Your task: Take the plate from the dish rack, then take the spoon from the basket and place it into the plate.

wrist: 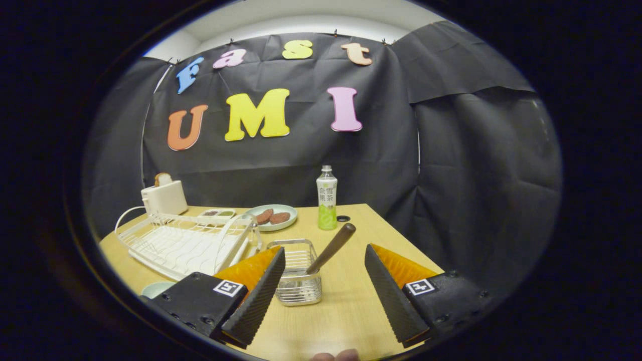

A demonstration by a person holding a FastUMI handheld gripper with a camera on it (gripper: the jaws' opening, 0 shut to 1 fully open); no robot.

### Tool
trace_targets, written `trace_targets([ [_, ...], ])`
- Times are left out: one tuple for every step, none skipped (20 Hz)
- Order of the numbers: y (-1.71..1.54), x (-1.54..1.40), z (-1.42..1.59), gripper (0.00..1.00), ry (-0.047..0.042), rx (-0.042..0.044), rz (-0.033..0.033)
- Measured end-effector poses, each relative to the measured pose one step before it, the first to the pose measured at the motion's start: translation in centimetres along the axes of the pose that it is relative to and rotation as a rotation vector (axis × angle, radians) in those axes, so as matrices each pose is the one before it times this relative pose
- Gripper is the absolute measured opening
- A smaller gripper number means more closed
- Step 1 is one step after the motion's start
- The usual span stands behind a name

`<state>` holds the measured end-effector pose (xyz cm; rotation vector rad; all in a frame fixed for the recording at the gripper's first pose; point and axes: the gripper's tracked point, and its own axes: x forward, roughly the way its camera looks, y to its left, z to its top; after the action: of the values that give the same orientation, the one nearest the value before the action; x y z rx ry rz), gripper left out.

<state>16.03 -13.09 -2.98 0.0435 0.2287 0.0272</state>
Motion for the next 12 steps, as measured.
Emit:
trace_targets([
  [0.001, 0.476, -0.045, 1.00, 0.00418, 0.00250, 0.00367],
  [0.072, 0.379, 0.060, 1.00, 0.00051, -0.00206, 0.00499],
  [0.098, 0.464, 0.120, 1.00, -0.00105, -0.00464, 0.01018],
  [0.094, 0.405, -0.024, 1.00, 0.00419, -0.00389, 0.00761],
  [0.037, 0.362, 0.051, 1.00, 0.00124, -0.00055, 0.00824],
  [0.007, 0.341, 0.083, 1.00, 0.00151, 0.00229, 0.00486],
  [0.037, 0.287, -0.039, 1.00, 0.00346, 0.00452, 0.00624],
  [0.190, 0.298, 0.001, 1.00, 0.00511, 0.00766, 0.01228],
  [0.115, 0.289, -0.063, 1.00, 0.00256, 0.00670, 0.00587],
  [0.130, 0.126, 0.073, 1.00, 0.00100, 0.00264, 0.00583],
  [0.054, 0.175, -0.127, 0.98, 0.00089, 0.00003, 0.00164],
  [-0.016, 0.028, 0.144, 0.94, -0.00373, 0.00191, -0.00013],
])
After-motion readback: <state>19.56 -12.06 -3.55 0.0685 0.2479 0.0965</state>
